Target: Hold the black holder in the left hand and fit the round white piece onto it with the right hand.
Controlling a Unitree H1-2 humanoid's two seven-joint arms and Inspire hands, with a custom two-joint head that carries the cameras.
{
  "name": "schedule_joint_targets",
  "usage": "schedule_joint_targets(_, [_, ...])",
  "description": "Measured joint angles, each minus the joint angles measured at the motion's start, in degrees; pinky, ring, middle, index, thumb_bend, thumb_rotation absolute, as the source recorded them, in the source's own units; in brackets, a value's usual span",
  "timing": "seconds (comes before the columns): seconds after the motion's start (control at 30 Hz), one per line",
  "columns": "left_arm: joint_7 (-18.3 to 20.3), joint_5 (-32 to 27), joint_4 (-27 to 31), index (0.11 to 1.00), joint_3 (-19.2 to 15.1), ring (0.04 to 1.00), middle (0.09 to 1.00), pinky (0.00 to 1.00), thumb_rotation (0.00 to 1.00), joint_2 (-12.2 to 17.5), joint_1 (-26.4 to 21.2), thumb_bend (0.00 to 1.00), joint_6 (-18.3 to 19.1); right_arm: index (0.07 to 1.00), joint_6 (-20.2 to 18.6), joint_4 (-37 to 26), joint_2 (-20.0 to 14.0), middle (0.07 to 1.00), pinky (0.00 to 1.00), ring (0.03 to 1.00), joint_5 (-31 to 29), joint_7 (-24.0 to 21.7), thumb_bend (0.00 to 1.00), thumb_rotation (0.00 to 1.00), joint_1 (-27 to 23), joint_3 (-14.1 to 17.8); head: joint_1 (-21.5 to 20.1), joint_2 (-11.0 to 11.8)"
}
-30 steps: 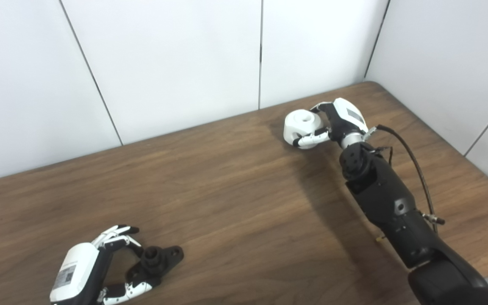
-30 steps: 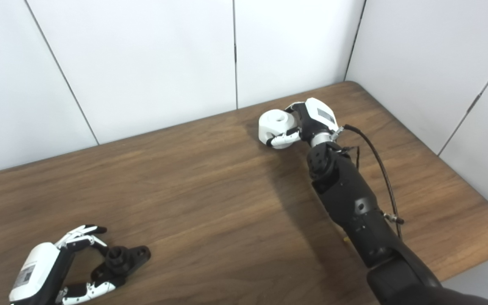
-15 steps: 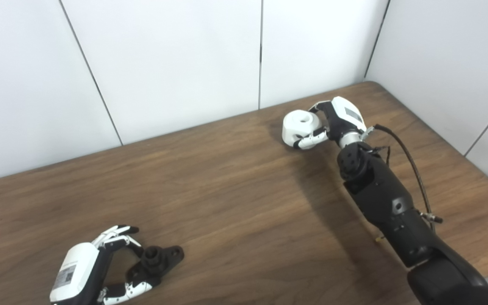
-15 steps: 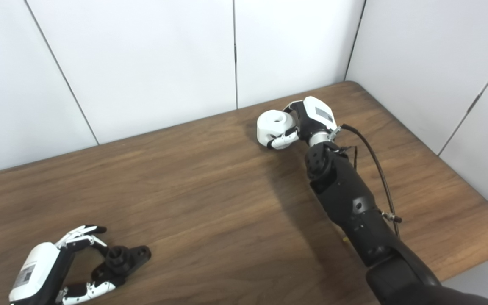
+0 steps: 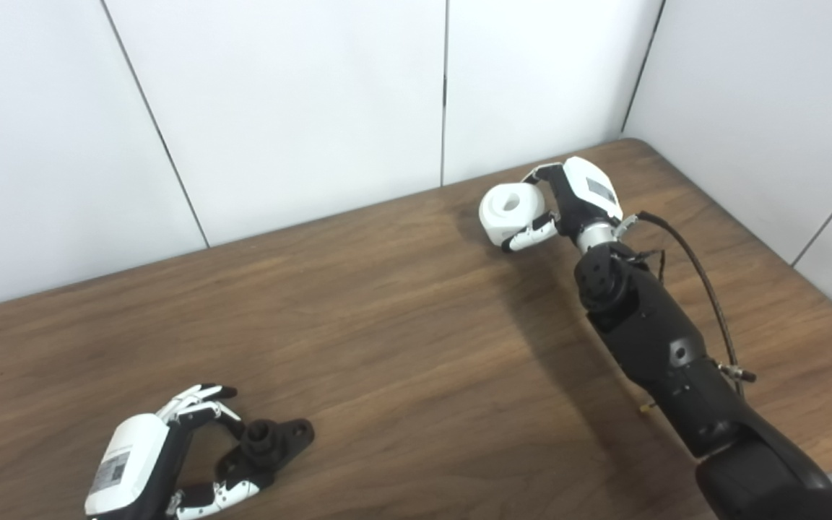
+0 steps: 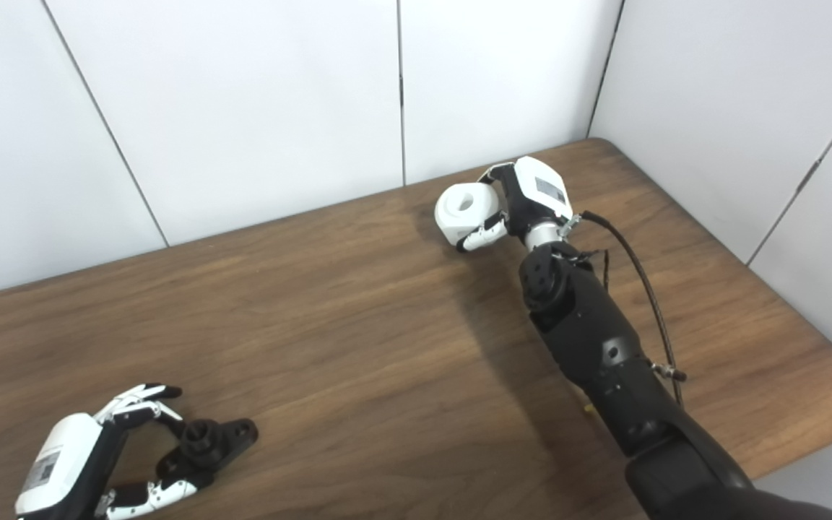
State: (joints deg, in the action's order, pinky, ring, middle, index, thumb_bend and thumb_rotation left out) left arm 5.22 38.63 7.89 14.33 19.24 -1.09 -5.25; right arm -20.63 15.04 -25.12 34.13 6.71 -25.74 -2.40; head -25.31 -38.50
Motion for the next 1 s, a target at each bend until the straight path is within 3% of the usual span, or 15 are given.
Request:
schedule_joint_targets(0.17, [0.35,0.23,0.60,0.486,0.15,0.865,0.799,0.78,0.05,0.00,0.10,0.52,0.58,0.484,0.62,-1.75,-0.19,0.811,0.83,0.889,-0.69,-0.23,0.52,0.13,1.55,0.10,1.93,-0.53])
schedule_joint_targets(0.63, [1.38,2.90,2.85,0.486,1.77,0.860,0.796,0.80,0.05,-1.34,0.34,0.52,4.35,0.483,0.74,-21.96,-1.34,0.796,0.79,0.858,-2.47,-7.12,0.52,0.13,9.85,-0.04,10.90,-2.11])
schedule_joint_targets(0.9, [1.73,4.85,3.88,0.486,3.30,0.870,0.803,0.81,0.05,-3.48,0.36,0.52,6.66,0.483,-0.02,-33.07,1.51,0.781,0.82,0.842,-6.22,-12.28,0.52,0.13,14.64,0.09,19.15,-4.04])
schedule_joint_targets(1.0, [2.32,5.48,4.50,0.486,4.37,0.876,0.807,0.81,0.05,-4.37,0.28,0.52,8.18,0.483,-1.52,-36.56,3.10,0.775,0.85,0.841,-8.02,-14.42,0.52,0.13,16.09,0.02,20.30,-4.31])
